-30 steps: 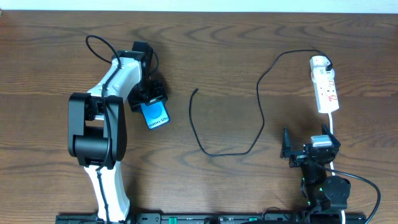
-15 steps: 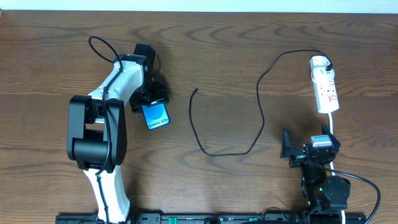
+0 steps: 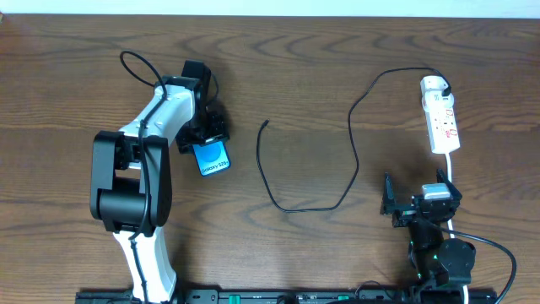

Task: Plug charger to phone and switch on socket
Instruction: 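Lift the blue phone with the left gripper and tilt it upright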

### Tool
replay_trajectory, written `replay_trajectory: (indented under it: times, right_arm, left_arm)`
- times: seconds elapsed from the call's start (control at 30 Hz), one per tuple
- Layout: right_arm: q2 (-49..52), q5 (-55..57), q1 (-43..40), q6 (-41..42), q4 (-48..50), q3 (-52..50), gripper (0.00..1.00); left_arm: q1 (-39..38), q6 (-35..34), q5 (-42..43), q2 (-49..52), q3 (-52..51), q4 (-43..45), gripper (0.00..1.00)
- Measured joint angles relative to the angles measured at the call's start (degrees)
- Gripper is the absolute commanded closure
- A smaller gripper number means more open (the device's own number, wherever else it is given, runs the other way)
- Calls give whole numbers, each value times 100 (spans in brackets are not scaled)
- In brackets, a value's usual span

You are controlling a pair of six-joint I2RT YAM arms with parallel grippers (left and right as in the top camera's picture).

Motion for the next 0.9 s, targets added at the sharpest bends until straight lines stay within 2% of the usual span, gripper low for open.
replay_trajectory:
  times: [0.37,0.67,0.9]
  right_arm:
    - [0,0,0,2,0,0,1]
    - [0,0,0,0,0,0,1]
    - [0,0,0,2,0,0,1]
  left_arm:
    - [-26,-57,-7,0,-15,42,8]
    - [-28,-111,-4,-20,-42,138,8]
    - [-26,-208,-61,-164,-269,610,8]
